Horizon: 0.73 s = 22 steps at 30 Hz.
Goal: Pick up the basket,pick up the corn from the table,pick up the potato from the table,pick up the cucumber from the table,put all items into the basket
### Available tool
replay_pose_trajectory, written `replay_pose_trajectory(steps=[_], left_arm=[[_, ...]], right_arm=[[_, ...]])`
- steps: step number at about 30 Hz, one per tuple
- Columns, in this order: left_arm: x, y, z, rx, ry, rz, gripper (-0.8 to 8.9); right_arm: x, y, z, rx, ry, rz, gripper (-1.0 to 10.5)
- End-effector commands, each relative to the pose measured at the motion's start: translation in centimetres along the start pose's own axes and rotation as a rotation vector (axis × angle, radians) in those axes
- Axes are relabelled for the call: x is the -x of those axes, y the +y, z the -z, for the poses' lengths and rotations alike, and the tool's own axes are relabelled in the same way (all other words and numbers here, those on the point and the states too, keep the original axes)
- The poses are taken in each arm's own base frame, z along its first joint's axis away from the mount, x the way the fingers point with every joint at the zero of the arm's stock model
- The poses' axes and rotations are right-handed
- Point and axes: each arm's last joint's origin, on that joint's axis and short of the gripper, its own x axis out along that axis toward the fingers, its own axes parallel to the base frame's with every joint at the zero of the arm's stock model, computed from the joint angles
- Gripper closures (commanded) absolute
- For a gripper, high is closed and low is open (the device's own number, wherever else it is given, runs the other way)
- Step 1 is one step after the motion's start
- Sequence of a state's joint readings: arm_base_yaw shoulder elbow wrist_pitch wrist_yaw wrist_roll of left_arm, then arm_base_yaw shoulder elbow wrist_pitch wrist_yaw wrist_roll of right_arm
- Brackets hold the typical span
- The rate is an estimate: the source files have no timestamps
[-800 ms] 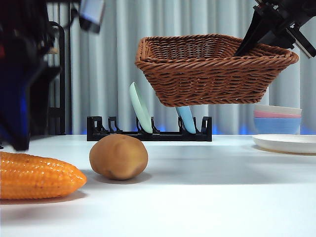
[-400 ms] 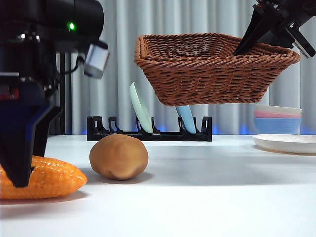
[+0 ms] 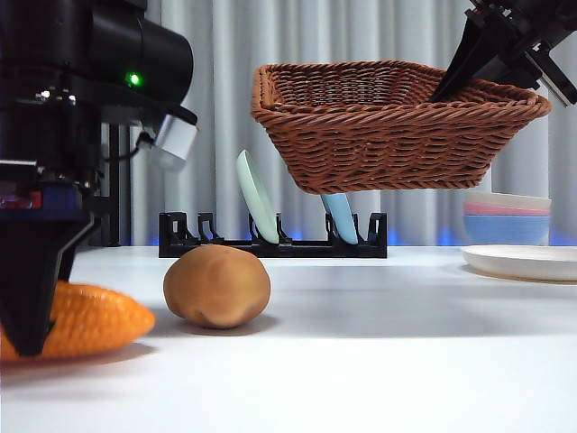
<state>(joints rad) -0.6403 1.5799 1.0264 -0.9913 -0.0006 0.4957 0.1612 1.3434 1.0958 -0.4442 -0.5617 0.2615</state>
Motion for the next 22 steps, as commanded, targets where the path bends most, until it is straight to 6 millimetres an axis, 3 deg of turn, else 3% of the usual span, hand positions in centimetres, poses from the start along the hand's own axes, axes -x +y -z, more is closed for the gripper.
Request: replay_pose_trajectory(steps=[1, 7, 12, 16, 19, 22], left_arm=[[1.9, -0.4, 0.9, 0.122, -0.065, -0.028, 8.22], [8.7, -2.1, 3.4, 0.327, -0.365, -0.062, 8.22], [16.3, -3.1, 5.0, 0.537, -0.834, -0.076, 8.22], [21.7, -2.9, 4.7, 0.557, -1.2, -0.106, 8.22], [23.6, -2.0, 3.2, 0.552, -1.281, -0.135, 8.22], [23.4, -0.6, 0.7, 0.565, -1.232, -0.133, 8.22]], right_arm=[[0.1, 0.1, -0.4, 0.013, -0.02, -0.012, 9.6], [0.1, 0.1, -0.3, 0.008, -0.017, -0.013, 9.6], [0.0, 0.4, -0.2, 0.01, -0.011, -0.02, 9.6], [-0.2, 0.7, -0.1, 0.009, 0.003, -0.028, 9.6], [-0.6, 1.3, 0.3, 0.015, 0.029, -0.039, 9.6], [-0.9, 1.9, 0.5, 0.027, 0.043, -0.055, 9.6]])
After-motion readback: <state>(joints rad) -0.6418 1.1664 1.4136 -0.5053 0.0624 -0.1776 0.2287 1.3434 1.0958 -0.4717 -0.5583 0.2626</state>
